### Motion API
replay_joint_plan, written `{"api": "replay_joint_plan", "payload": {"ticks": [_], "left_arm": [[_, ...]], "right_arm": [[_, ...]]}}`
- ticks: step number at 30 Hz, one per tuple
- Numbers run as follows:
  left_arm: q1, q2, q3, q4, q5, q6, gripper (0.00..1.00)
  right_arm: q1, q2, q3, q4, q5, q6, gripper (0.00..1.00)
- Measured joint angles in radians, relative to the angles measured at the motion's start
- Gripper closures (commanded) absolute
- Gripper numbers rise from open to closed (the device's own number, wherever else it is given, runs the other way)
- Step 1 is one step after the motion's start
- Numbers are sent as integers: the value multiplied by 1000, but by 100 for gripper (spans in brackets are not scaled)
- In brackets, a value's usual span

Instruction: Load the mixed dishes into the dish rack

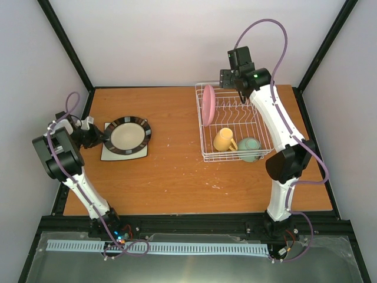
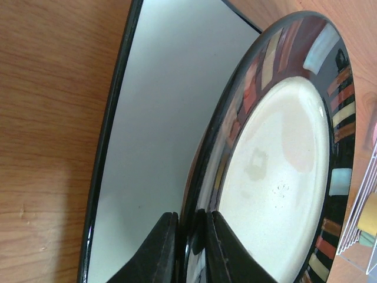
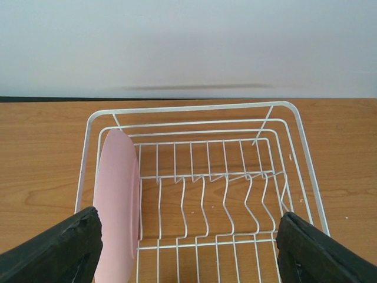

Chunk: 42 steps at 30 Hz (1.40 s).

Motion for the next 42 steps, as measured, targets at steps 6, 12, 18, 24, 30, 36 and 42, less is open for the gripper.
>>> {"api": "replay_joint_plan", "payload": {"ticks": [6, 12, 18, 24, 30, 36, 42], "left_arm": [[0, 0, 8, -11, 2, 1, 99], [0, -4, 45, -46, 1, 1, 99], [0, -42, 44, -58, -1, 2, 99], [0, -90, 5, -53, 4, 2, 99], [0, -164, -37, -11, 44, 0, 99], [0, -227, -120, 71, 97, -5, 99], [0, -265, -243, 159, 166, -19, 99]], "right_arm": [[0, 16, 1, 0, -32, -3, 22], [2, 22, 0, 50, -262, -70, 26], [61, 119, 106, 77, -567, -160, 26], [131, 221, 123, 100, -856, -182, 27], [132, 291, 100, 115, -1057, -163, 27], [128, 339, 98, 159, -1174, -125, 27], [128, 369, 97, 193, -1238, -90, 27]]}}
